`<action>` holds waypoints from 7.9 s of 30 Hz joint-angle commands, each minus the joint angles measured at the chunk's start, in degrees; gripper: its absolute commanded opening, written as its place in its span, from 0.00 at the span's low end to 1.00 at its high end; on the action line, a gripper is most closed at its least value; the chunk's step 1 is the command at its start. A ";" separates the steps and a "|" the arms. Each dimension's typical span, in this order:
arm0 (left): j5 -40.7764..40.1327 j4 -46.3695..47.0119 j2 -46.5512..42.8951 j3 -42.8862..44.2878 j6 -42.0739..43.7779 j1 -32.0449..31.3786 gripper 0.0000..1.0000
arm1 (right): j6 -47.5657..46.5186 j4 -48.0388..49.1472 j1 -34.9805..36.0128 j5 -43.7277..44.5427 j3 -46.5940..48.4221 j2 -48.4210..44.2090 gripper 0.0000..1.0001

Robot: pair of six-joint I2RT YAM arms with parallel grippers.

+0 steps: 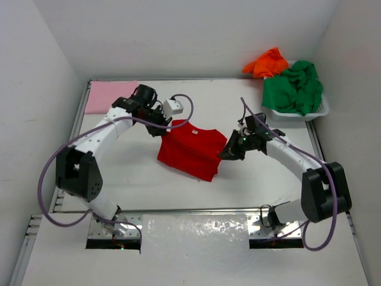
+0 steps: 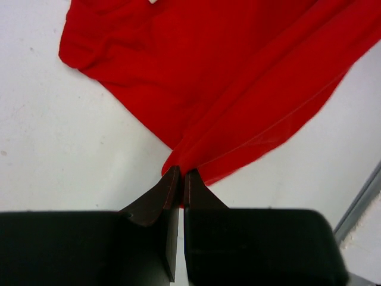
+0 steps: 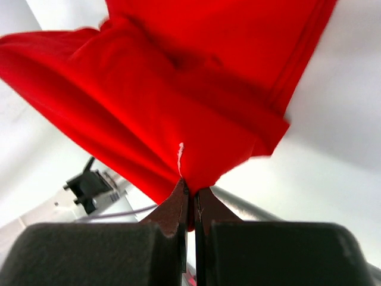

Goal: Fold and stack the t-shirts
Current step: Fold the long partially folded tshirt into a neat square, then smooth out wrinkles on the folded tshirt

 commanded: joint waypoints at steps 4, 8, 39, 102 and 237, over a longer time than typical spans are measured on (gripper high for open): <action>-3.26 8.40 6.59 8.10 -5.02 1.43 0.00 | -5.09 -1.17 -4.57 -0.47 7.58 7.78 0.00; -3.79 10.60 10.72 11.63 -7.04 1.43 0.00 | -5.45 -1.17 -6.85 -0.82 11.54 12.00 0.00; -16.18 23.44 39.63 34.82 -20.93 1.69 0.35 | -15.35 -8.10 -14.95 15.34 53.41 46.02 0.30; 0.95 22.64 15.30 -3.30 -34.56 2.13 0.59 | -30.58 -0.55 -5.46 26.52 64.19 54.90 0.44; 2.27 21.06 15.39 -14.21 -18.48 1.51 0.00 | -23.81 15.35 8.96 14.13 71.40 64.57 0.24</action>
